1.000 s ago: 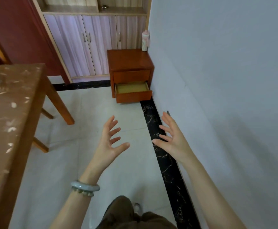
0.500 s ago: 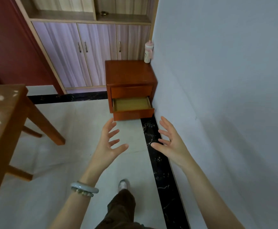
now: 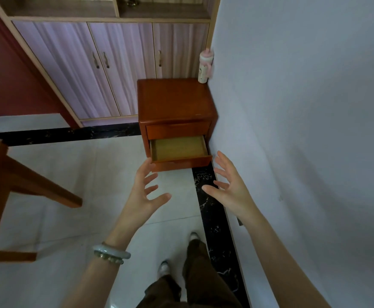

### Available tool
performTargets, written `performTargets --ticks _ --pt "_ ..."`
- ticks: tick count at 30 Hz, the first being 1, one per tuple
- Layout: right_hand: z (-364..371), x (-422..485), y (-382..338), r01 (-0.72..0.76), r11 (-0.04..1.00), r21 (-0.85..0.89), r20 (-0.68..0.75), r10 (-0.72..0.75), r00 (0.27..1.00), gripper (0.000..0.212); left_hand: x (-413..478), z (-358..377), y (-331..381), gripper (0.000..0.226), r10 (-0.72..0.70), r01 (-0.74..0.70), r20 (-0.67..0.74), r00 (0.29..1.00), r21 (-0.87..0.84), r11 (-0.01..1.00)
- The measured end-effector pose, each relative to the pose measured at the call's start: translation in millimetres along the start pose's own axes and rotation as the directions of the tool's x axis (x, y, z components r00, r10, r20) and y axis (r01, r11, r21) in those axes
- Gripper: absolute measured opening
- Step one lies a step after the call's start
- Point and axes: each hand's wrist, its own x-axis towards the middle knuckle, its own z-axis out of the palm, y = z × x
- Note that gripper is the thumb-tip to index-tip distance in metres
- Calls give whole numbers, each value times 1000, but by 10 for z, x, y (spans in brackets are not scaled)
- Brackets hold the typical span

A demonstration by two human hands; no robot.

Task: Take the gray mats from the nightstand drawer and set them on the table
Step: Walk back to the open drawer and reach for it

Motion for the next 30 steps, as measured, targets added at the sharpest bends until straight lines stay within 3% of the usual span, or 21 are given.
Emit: performTargets --ticks 18,30 --pt "-616 1964 421 -21 999 -47 145 28 989 87 1536 395 -140 90 -109 114 -148 983 26 993" --pt "-277 3275 1266 -31 997 -67 93 37 995 86 2791 224 -1258 91 -113 122 -109 988 79 989"
